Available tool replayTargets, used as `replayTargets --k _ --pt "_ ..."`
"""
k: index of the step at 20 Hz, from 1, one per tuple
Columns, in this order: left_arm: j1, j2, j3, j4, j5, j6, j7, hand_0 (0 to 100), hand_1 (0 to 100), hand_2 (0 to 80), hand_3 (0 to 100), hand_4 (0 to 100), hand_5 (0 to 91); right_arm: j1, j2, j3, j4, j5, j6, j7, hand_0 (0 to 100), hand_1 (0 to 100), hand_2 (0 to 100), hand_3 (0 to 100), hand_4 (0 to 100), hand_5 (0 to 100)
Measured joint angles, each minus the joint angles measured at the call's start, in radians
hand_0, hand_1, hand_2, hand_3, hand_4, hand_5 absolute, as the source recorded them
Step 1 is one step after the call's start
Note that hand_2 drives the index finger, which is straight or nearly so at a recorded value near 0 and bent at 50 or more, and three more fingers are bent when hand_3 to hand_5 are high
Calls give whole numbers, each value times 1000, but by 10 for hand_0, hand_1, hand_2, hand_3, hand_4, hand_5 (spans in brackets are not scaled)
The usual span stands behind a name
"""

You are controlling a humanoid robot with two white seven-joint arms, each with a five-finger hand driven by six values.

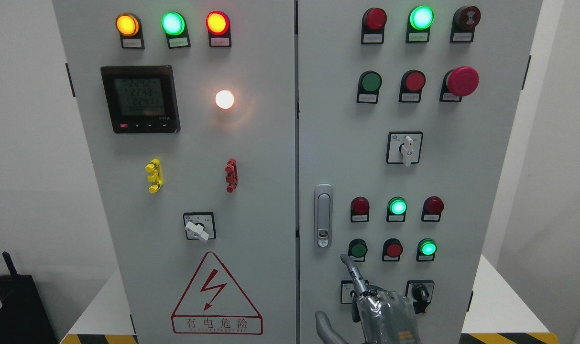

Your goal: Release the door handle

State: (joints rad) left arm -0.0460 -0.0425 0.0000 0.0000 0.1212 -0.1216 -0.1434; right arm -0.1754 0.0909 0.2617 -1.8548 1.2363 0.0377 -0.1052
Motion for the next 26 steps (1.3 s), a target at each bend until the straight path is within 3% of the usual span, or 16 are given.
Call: replayTargets --k 26 --pt "0 0 0 0 0 0 0 120 389 0 0 0 0 -101 20 23 113 94 35 8 304 252 0 1000 929 987"
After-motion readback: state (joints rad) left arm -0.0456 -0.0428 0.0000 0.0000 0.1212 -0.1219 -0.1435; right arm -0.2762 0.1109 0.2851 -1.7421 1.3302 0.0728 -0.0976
